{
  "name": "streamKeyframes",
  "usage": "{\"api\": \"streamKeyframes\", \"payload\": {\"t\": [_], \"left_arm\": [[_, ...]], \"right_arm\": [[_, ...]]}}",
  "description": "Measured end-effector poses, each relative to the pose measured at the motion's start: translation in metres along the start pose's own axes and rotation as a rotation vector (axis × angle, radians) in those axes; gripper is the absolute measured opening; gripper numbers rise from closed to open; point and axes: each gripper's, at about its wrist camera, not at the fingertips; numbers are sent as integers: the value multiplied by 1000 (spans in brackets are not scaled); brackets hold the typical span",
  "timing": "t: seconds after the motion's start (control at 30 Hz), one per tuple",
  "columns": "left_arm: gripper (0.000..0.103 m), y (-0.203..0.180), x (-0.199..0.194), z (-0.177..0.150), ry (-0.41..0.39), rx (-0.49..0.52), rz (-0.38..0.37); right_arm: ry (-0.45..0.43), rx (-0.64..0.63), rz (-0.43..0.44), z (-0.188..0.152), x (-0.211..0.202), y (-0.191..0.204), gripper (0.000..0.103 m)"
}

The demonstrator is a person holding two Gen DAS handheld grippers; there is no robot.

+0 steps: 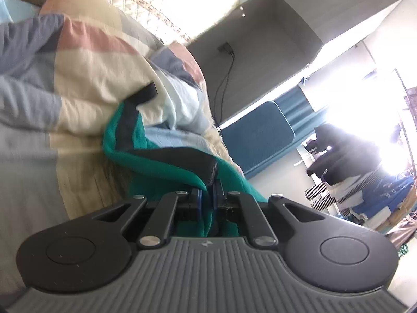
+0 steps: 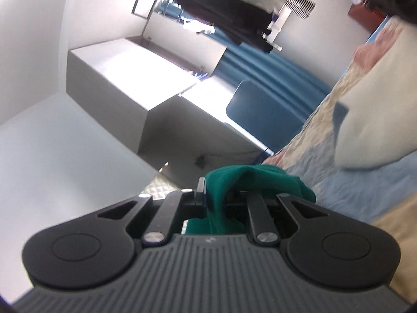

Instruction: Fold large clothes

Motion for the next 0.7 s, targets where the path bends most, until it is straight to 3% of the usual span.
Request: {"api": "streamKeyframes", "payload": {"t": [0.23,0.43,0.57,0.7], "left_arm": [[8,2,40,20,5,96,121],[9,21,102,9,40,154,233],[9,21,125,0,37,218,255],[10,12,133,-4,25,280,272]], "right_arm": [[57,-35,-215,-7,8,-31,14],[136,26,-313,-14,45,-88,14],[206,77,-396,-26,66,-130,14],[249,88,-417,-39,75,-149,15]]}}
Point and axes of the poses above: each gripper's, at about its wrist camera, not at the fingertips, and x roughly the way its jaws point, y to its left, z to its top, and after that the axes turned 8 degrees about z, right-handed
